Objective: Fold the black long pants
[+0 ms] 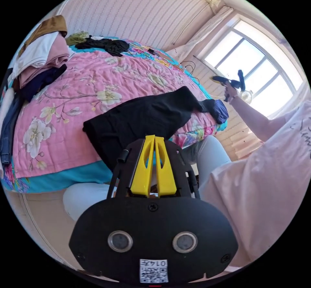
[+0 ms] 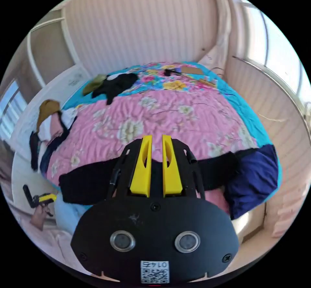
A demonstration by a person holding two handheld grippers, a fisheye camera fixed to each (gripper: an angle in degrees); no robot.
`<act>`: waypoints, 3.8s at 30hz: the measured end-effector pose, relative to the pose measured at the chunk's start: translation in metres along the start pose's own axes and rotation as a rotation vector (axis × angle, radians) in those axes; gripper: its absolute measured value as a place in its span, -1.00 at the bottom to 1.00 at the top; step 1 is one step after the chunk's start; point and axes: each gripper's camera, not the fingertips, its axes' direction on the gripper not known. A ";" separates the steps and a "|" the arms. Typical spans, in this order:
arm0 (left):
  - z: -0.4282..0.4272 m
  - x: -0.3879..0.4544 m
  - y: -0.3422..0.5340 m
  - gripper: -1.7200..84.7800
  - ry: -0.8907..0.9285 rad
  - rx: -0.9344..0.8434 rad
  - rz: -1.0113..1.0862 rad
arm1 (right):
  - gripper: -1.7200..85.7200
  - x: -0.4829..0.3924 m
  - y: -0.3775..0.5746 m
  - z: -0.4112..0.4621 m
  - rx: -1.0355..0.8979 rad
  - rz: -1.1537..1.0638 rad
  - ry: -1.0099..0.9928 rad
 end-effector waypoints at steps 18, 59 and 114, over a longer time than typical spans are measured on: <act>0.010 -0.053 0.009 -0.96 -0.247 -0.034 -0.321 | -0.69 -0.399 0.032 0.227 -0.720 -0.817 -0.308; -0.154 -0.062 0.058 -0.98 -0.624 0.014 -0.372 | -0.81 -0.271 -0.044 0.022 -0.477 -0.628 -0.362; 0.065 0.114 -0.230 -0.98 -0.232 -0.190 0.291 | -0.93 0.345 0.118 -0.476 -0.032 0.618 -0.141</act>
